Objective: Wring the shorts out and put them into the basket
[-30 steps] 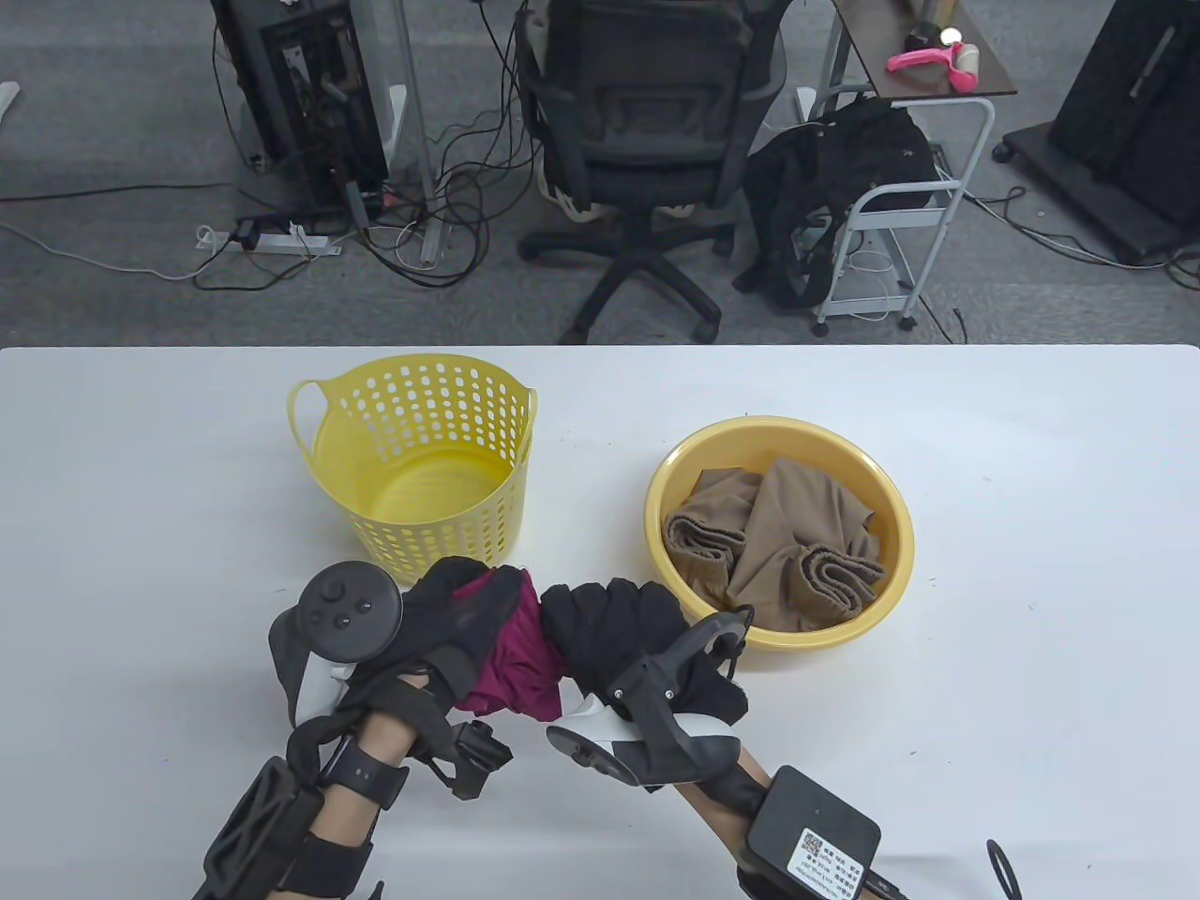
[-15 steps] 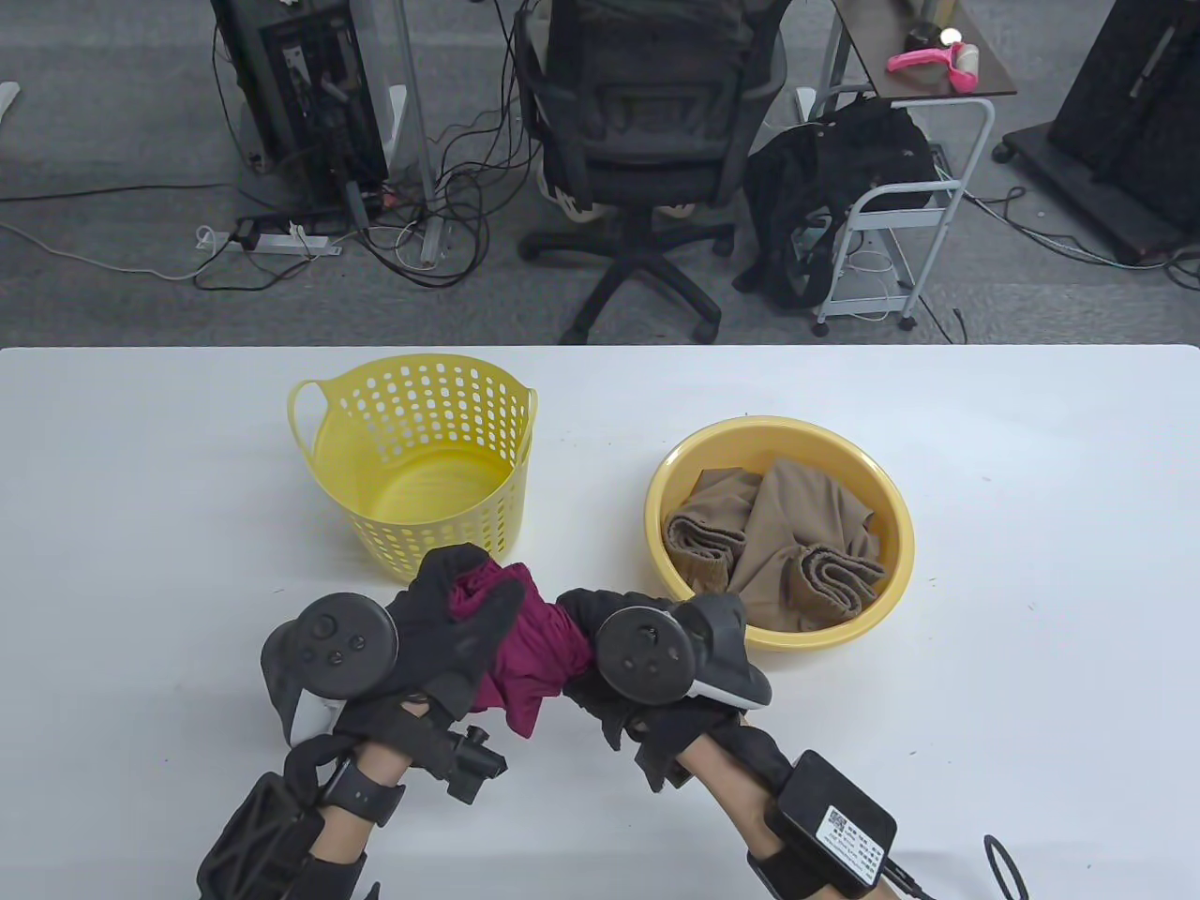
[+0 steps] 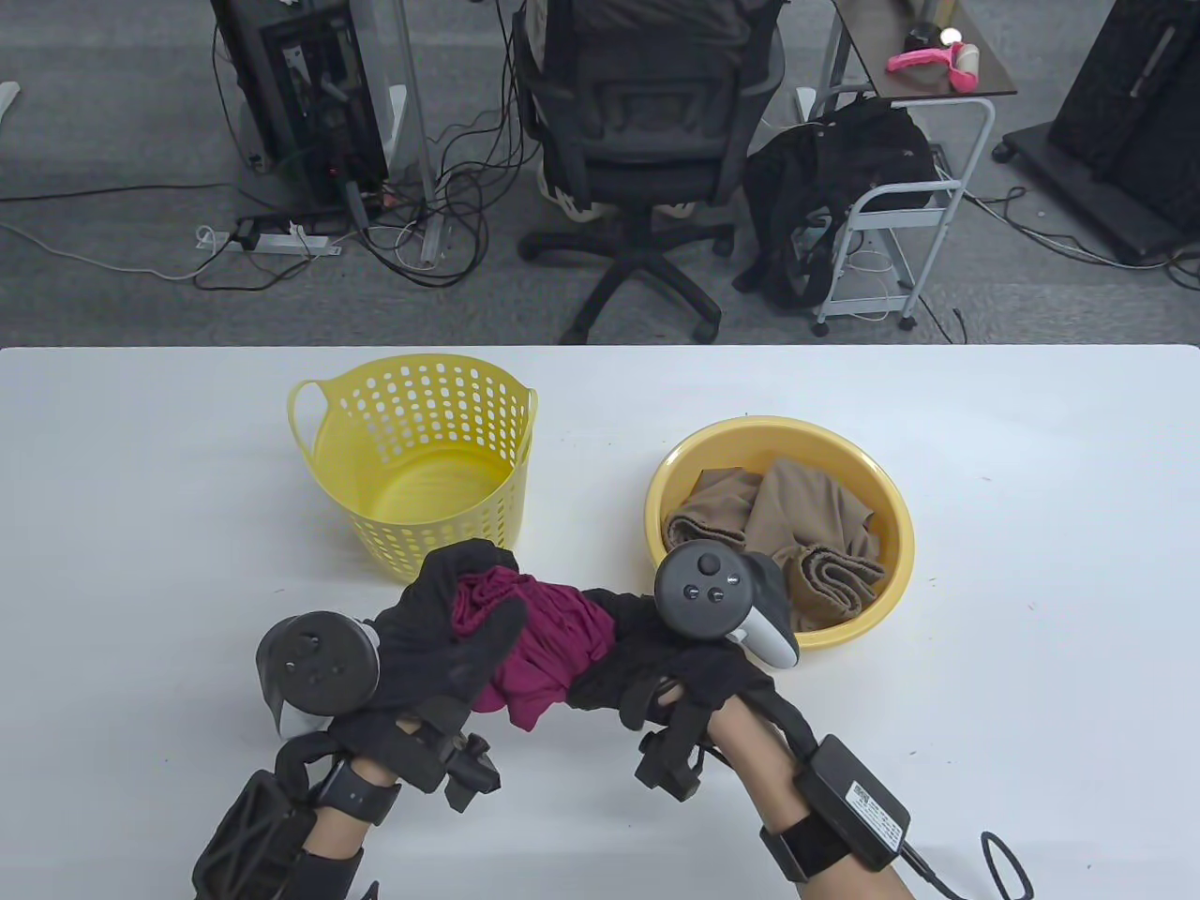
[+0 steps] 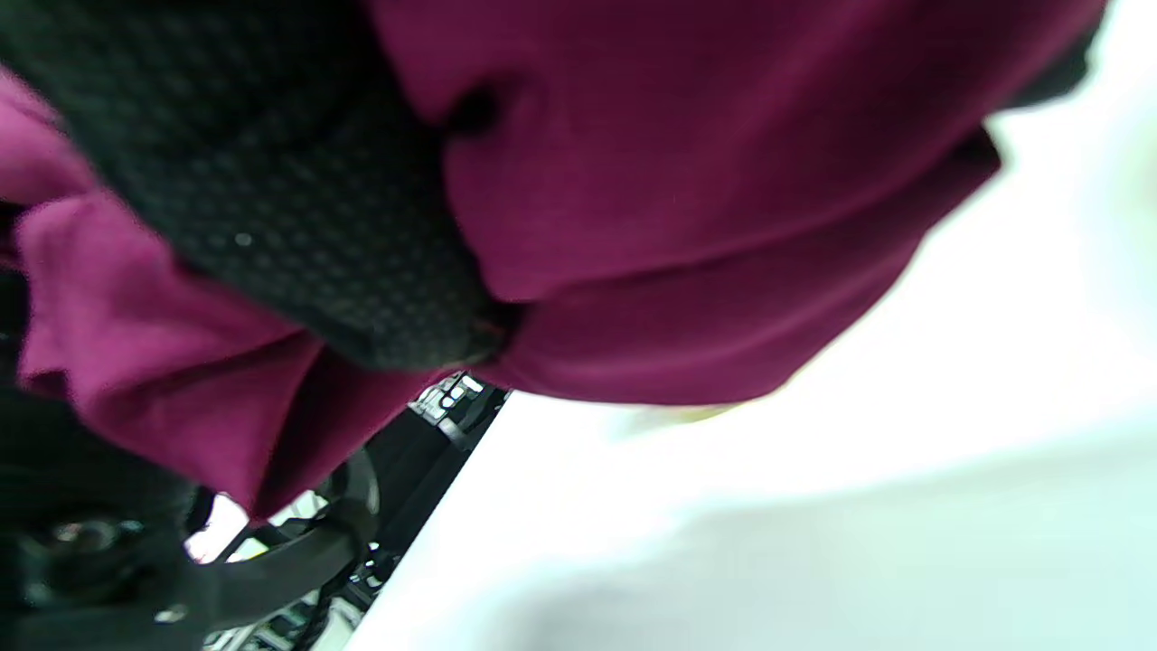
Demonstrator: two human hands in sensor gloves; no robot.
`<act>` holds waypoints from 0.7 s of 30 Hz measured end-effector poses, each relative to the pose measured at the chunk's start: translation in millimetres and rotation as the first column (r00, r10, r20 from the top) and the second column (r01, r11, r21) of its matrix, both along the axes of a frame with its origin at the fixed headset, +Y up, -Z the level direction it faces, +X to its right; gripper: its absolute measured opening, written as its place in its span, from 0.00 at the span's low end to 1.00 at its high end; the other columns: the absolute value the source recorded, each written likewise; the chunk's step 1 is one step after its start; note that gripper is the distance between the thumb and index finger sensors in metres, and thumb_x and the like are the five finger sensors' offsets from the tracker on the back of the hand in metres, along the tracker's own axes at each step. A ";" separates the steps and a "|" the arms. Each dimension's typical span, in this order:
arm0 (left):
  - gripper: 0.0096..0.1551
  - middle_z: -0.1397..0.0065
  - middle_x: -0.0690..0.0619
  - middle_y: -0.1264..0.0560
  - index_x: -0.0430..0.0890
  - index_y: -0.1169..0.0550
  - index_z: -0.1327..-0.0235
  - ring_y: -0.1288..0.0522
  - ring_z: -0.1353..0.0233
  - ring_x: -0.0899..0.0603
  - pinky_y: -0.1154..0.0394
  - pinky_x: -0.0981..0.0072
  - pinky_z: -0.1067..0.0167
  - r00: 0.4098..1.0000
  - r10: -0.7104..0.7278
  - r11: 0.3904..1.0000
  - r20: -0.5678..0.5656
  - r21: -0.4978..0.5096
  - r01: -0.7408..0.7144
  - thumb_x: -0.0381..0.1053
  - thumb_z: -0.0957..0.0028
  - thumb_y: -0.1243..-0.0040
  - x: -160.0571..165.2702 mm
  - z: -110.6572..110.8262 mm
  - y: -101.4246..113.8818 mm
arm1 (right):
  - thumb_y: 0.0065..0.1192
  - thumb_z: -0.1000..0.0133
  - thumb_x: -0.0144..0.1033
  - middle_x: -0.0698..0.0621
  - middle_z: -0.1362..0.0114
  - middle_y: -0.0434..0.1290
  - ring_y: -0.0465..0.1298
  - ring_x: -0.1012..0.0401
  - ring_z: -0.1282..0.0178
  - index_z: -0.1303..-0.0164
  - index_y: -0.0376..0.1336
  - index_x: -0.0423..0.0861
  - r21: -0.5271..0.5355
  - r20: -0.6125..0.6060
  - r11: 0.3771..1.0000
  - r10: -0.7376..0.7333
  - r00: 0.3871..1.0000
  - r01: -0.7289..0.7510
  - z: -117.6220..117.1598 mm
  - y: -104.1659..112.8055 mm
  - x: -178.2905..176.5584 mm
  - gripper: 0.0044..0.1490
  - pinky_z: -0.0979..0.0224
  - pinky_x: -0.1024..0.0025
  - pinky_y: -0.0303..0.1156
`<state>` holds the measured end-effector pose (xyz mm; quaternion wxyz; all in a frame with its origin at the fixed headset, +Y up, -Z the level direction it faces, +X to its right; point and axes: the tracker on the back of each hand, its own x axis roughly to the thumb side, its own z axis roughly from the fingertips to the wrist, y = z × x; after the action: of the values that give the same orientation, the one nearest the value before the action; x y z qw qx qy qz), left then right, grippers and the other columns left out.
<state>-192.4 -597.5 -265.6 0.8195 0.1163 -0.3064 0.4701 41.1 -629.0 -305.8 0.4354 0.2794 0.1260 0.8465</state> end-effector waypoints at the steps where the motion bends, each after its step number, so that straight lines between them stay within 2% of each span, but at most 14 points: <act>1: 0.36 0.26 0.40 0.31 0.48 0.41 0.28 0.22 0.33 0.33 0.30 0.33 0.32 1.000 0.006 1.000 0.021 0.011 -0.007 0.65 0.38 0.44 0.0 0.2 1.2 | 0.88 0.58 0.43 0.48 0.49 0.78 0.81 0.54 0.63 0.39 0.65 0.38 -0.032 -0.024 0.999 -0.017 1.000 0.016 -1.1 -1.4 -0.1 0.44 0.59 0.64 0.78; 4: 0.36 0.26 0.40 0.31 0.49 0.41 0.28 0.23 0.32 0.33 0.31 0.33 0.31 0.996 0.031 0.999 0.079 0.015 -0.032 0.65 0.39 0.43 -0.3 0.0 3.5 | 0.89 0.58 0.43 0.48 0.49 0.78 0.81 0.54 0.63 0.38 0.65 0.38 -0.130 -0.087 0.990 -0.071 0.994 0.059 -4.7 -6.3 -0.6 0.44 0.58 0.63 0.78; 6: 0.35 0.26 0.40 0.31 0.49 0.41 0.28 0.23 0.32 0.33 0.32 0.33 0.30 0.996 0.031 0.999 0.082 0.017 -0.033 0.65 0.39 0.43 -0.7 0.4 4.2 | 0.89 0.58 0.43 0.48 0.49 0.78 0.81 0.54 0.63 0.38 0.65 0.38 -0.156 -0.108 0.984 -0.102 0.989 0.084 -6.4 -8.1 -0.3 0.45 0.58 0.63 0.78; 16: 0.35 0.26 0.41 0.31 0.50 0.40 0.29 0.24 0.32 0.33 0.32 0.32 0.30 0.995 0.021 0.999 0.098 0.028 -0.024 0.64 0.39 0.42 -0.9 0.5 5.2 | 0.89 0.59 0.44 0.48 0.47 0.77 0.81 0.54 0.62 0.37 0.64 0.38 -0.154 -0.117 0.983 -0.114 0.987 0.095 -6.5 -9.3 0.4 0.46 0.57 0.64 0.78; 21: 0.34 0.26 0.41 0.31 0.51 0.39 0.29 0.24 0.32 0.33 0.33 0.32 0.30 0.997 -0.011 0.999 0.082 0.040 0.007 0.64 0.40 0.41 -2.1 1.4 7.9 | 0.88 0.57 0.45 0.45 0.41 0.75 0.81 0.50 0.55 0.33 0.62 0.38 -0.132 -0.106 0.987 -0.102 0.989 0.087 -2.0 -8.3 1.5 0.50 0.52 0.62 0.79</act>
<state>-194.4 -589.7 -264.2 0.8058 0.1119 -0.3497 0.4646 42.6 -637.2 -307.7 0.4842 0.3038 0.1904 0.7981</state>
